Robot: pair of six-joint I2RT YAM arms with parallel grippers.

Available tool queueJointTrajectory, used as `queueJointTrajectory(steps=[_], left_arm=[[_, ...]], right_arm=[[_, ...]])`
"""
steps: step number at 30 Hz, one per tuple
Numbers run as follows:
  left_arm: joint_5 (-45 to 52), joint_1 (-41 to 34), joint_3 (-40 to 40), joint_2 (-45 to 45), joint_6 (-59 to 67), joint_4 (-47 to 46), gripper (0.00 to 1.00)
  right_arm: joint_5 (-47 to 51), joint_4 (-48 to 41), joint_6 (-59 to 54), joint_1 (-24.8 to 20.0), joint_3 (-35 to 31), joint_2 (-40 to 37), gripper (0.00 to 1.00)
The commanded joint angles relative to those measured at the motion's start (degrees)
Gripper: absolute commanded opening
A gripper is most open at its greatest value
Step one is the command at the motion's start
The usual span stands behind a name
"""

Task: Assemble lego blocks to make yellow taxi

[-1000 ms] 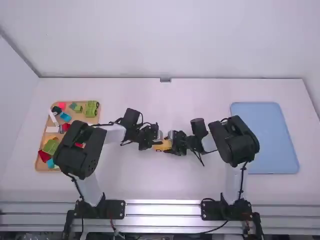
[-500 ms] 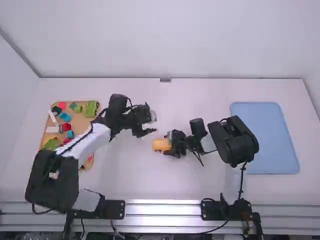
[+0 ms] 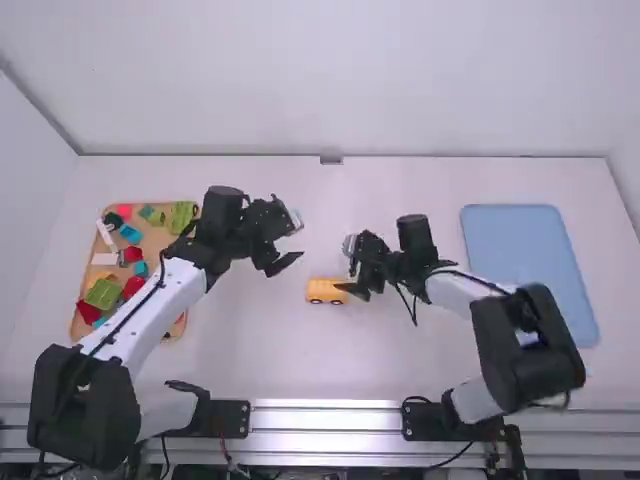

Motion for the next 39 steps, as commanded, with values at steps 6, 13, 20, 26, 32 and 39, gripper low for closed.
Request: queueJointTrajectory(steps=[6,13,20,26,32,39], left_arm=[[-4.33,-0.15,-0.04,-1.18,-9.97,1.70,0.99],[-26.67,2.19,0.07,-6.82,-36.15,2.45,0.99],[-47.01,5.18,0.07,-22.60,-52.43,-11.43,0.99],[-55.21,7.74,0.07,-34.47,-63.54,-20.17,0.99],[-56.70,14.69,0.07,-43.06,-67.80,-26.14,0.99],[-55.49,24.17,0.07,-43.63,-67.56,-30.25,0.99]], right_arm=[[-5.92,-4.87,2.25,-0.09,10.49,-8.98,0.98],[-7.45,-5.14,12.26,3.32,22.03,0.13,0.98],[-7.41,-5.62,16.48,11.26,33.57,9.31,0.98],[-7.13,-5.64,16.50,15.67,37.99,11.98,0.98],[-6.99,-12.39,14.84,19.47,45.70,16.33,0.98],[-6.88,-20.41,11.43,22.16,53.51,20.44,0.98]])
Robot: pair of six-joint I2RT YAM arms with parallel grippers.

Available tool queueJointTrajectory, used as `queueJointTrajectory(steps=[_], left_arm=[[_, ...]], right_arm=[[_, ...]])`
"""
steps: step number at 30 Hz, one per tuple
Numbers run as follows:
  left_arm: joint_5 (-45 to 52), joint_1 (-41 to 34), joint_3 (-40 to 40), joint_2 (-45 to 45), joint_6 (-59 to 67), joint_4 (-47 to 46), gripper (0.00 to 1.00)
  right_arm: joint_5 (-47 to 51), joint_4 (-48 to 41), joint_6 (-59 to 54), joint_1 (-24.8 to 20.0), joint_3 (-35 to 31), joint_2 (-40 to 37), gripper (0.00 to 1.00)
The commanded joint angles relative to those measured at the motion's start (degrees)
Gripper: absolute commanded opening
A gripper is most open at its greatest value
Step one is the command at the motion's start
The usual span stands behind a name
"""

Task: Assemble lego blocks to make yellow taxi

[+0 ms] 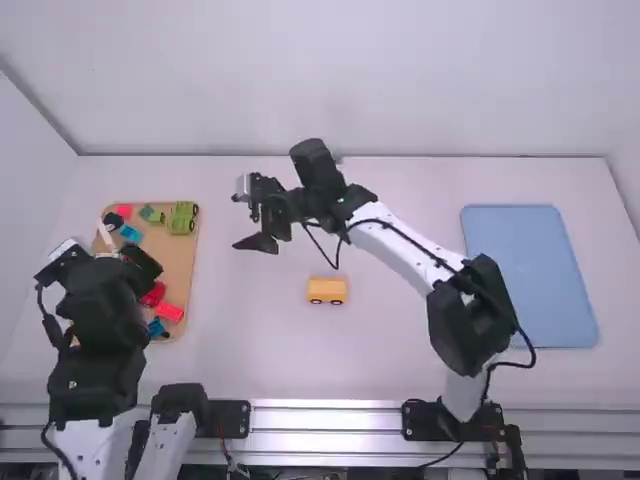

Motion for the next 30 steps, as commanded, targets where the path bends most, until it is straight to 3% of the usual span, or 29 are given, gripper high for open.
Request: queueJointTrajectory(steps=[1,8,14,30], left_arm=[[0.35,3.93,0.07,0.33,-0.74,-0.37,0.99],[6.19,12.09,0.20,4.76,-0.24,1.84,0.99],[8.57,16.68,4.83,11.67,-0.11,1.62,0.99],[23.34,13.97,32.15,45.72,-0.28,-6.47,0.99]], right_arm=[[-0.44,-0.98,-2.45,0.81,3.78,1.42,0.98],[0.11,-0.33,-2.62,1.73,4.63,1.49,0.98],[0.83,-0.50,-2.75,1.42,4.61,1.49,0.98],[4.35,-0.31,-3.06,1.25,4.61,1.49,0.98]])
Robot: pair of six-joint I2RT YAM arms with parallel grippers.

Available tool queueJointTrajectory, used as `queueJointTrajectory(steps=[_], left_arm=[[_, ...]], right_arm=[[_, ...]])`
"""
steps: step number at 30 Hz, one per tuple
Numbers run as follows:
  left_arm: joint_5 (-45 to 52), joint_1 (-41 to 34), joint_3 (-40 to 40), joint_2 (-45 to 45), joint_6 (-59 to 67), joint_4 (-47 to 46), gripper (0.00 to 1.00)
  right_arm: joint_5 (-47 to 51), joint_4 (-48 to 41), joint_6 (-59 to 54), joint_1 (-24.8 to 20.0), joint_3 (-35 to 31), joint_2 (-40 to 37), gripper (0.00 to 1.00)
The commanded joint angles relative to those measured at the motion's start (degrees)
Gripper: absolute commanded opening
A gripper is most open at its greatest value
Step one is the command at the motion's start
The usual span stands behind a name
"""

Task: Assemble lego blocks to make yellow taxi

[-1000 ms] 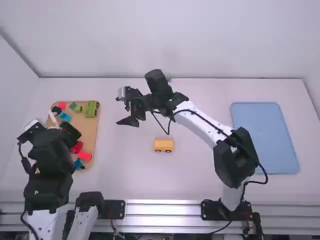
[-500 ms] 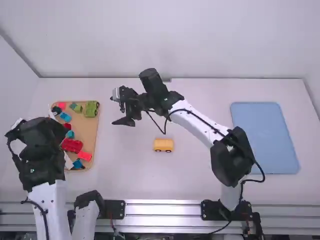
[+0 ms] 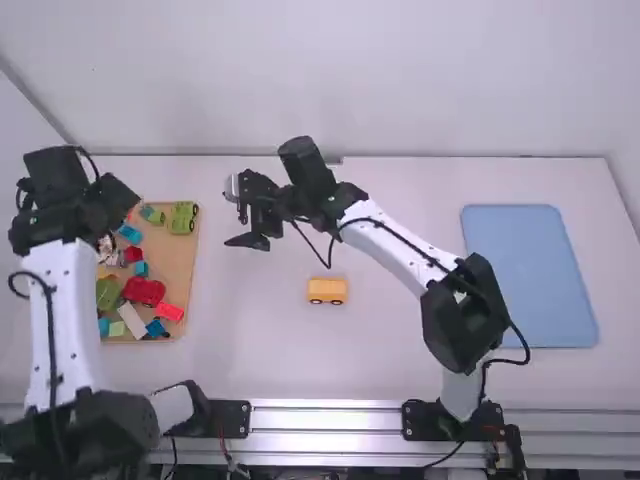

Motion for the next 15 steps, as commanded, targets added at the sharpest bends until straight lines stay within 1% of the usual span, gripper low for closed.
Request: queueJointTrajectory(steps=[1,3,4,7,8,12,15], left_arm=[[2.49,-1.51,3.45,3.58,0.42,-0.48,0.99],[1.70,-3.61,6.29,7.39,2.27,-0.24,0.99],[1.62,-3.72,6.51,7.67,2.29,-0.26,0.99],[0.20,-4.63,11.26,12.92,2.64,-1.40,0.99],[0.09,-4.63,11.47,13.16,2.64,-1.55,0.99],[-1.40,-3.15,18.69,19.39,2.97,-8.31,0.99],[-0.28,0.33,25.64,25.97,4.22,-13.94,0.99]], right_arm=[[0.04,0.11,0.07,-0.31,1.68,0.42,0.98],[0.02,0.07,0.07,-0.37,1.68,0.42,0.98],[0.02,0.07,0.07,-0.37,1.68,0.42,0.98],[1.33,0.02,0.11,-0.35,1.68,0.42,0.98],[1.44,0.02,0.09,-0.35,1.68,0.42,0.98],[2.64,-0.22,0.35,-0.35,1.68,0.42,0.98],[2.60,-0.42,0.35,-0.31,1.68,0.42,0.98]])
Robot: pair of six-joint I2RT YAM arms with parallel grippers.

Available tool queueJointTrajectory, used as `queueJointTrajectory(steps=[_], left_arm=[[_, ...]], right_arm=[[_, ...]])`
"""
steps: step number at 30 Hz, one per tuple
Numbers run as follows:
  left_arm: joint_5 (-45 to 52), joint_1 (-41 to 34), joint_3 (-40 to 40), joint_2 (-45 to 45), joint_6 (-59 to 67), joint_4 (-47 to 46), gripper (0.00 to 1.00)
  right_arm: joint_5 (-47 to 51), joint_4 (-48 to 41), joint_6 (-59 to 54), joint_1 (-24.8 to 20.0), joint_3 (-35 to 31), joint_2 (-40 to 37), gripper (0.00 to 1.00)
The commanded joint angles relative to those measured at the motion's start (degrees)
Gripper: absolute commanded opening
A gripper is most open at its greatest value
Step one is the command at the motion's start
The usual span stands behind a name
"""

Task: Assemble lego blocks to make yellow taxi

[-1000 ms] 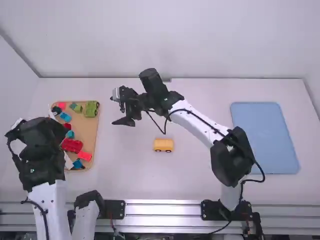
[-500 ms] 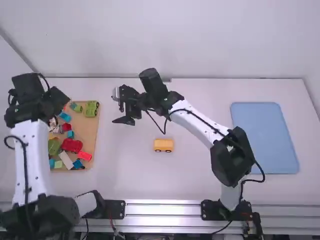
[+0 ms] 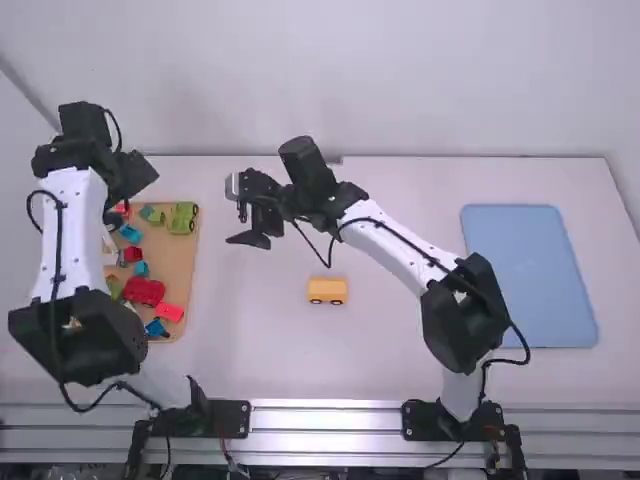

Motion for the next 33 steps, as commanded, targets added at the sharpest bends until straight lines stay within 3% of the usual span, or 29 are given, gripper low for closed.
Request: queueJointTrajectory(steps=[1,6,13,25,33], left_arm=[[-0.20,3.26,4.94,4.24,1.88,-2.36,0.99],[1.25,8.57,9.62,11.02,3.21,-6.36,0.99],[1.31,15.19,5.92,12.46,1.95,-5.84,0.99],[1.27,21.99,-11.19,12.46,1.25,7.39,0.97],[1.25,23.82,-19.98,12.46,1.25,18.53,0.82]], right_arm=[[-0.04,-0.09,0.24,-0.22,1.68,0.42,0.98],[-0.02,-0.09,0.17,-0.26,1.68,0.42,0.98],[2.86,-0.33,0.24,-0.31,1.68,0.42,0.98],[2.97,-1.18,-0.04,-0.15,1.68,0.42,0.98],[2.97,-1.27,-0.04,-0.22,1.68,0.42,0.98]])
